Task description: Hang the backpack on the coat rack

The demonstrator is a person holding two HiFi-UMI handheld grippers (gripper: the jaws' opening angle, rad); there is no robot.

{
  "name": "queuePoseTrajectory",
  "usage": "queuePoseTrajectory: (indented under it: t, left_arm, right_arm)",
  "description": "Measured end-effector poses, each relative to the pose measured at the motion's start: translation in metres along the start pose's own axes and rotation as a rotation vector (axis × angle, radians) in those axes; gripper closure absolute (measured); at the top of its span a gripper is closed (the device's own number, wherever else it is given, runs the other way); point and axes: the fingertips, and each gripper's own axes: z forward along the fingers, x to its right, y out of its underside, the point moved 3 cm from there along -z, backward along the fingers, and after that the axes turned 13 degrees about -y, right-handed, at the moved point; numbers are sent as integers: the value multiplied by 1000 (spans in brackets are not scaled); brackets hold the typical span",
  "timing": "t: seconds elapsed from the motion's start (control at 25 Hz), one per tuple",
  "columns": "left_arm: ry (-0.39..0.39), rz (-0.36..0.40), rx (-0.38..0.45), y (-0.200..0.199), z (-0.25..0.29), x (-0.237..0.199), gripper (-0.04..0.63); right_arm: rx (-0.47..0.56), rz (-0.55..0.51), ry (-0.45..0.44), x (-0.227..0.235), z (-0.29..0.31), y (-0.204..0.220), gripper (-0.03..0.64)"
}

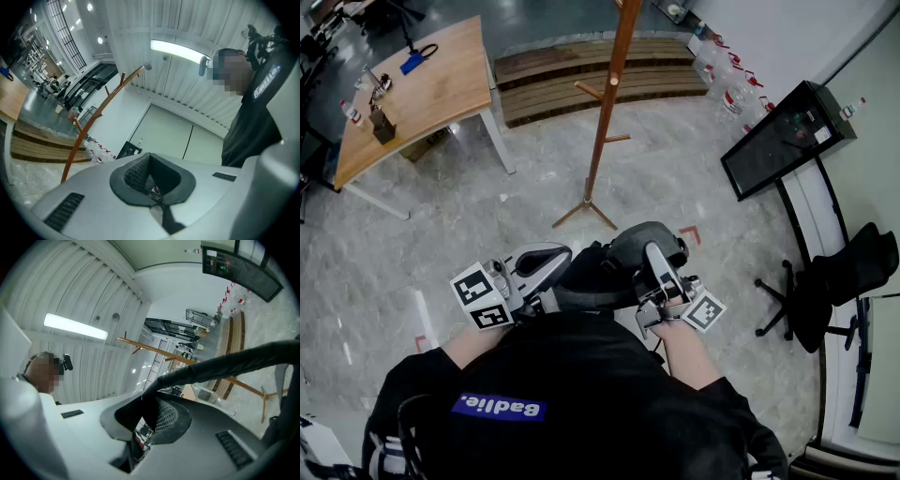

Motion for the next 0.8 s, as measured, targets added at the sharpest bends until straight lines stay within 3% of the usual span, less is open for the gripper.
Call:
queuePoseTrajectory:
  t: [0.4, 0.8]
  left_arm:
    - [10, 2, -4, 1, 0, -1, 601]
    - [27, 24, -21, 0, 7, -6, 603]
  right_arm:
    - [-25, 4, -29, -8, 0, 12, 584]
    - [-137, -131, -21, -8, 24, 15, 584]
